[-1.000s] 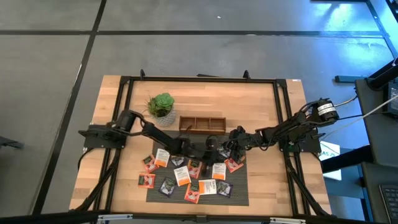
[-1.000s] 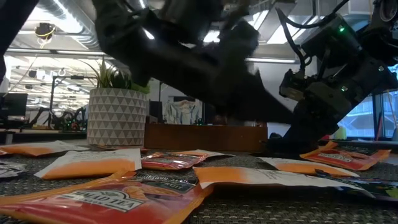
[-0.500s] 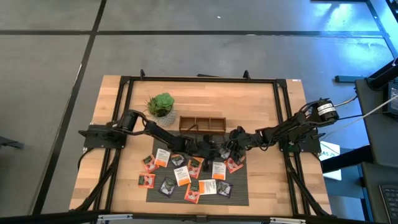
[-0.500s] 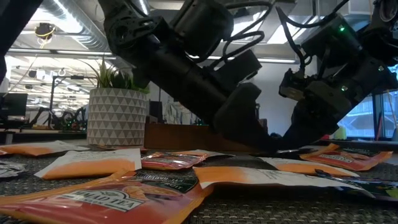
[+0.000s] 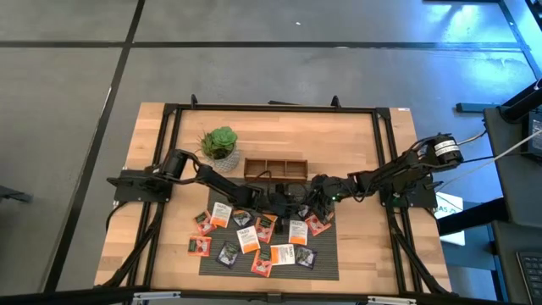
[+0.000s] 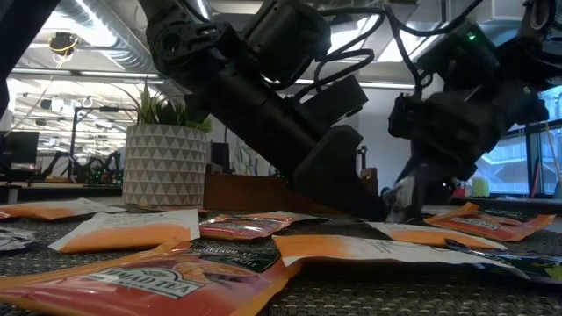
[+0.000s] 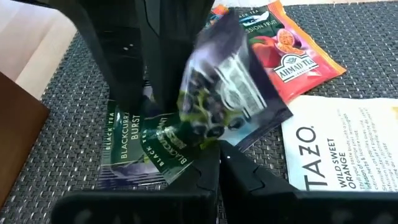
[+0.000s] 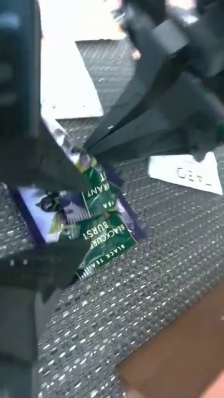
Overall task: Pick & Place Tea
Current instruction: Put the blue tea bag into the right section of the wooden organizer
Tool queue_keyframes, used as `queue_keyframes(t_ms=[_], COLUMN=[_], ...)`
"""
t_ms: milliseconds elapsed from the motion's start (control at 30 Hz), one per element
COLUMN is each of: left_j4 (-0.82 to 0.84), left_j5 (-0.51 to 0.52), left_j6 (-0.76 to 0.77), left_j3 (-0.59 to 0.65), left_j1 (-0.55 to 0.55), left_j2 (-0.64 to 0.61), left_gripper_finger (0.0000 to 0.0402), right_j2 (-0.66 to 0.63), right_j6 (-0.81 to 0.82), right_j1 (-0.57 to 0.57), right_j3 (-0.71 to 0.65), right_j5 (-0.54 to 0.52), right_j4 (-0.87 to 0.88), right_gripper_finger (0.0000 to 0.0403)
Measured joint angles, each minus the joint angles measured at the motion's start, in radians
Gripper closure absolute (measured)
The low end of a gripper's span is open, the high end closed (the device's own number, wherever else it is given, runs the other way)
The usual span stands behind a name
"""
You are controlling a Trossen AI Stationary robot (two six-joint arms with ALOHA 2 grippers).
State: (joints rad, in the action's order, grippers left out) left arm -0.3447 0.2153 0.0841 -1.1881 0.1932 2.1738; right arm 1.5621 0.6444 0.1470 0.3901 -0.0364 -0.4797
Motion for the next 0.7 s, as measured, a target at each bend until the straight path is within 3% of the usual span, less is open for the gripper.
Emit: queue_keyframes(t_ms=[200,267,533,700], left_j4=[0.004,0.004,0.015,0.025], left_j5=[0.0,0.0,-0.018,-0.031], left_j6=[-0.001,0.0,-0.018,-0.018], left_j3=[0.0,0.0,0.0,0.0], left_j1=[0.0,0.0,-0.002,-0.002], left_j2=[0.0,0.0,0.0,0.0], left_gripper_finger=[0.0399,0.0399,0.0399,0.0399], right_j2=[-0.007,-0.007,-0.007,-0.007], right_j6=[-0.012,0.005,0.012,0.127], right_j1=[-0.029,-0.029,-0.068,-0.12], right_j3=[0.0,0.0,0.0,0.001], right_j5=[0.164,0.174,0.223,0.262], right_j4=[0.001,0.0,0.0,0.004], right_gripper_finger=[0.0177,0.0166,0.0161,0.0168])
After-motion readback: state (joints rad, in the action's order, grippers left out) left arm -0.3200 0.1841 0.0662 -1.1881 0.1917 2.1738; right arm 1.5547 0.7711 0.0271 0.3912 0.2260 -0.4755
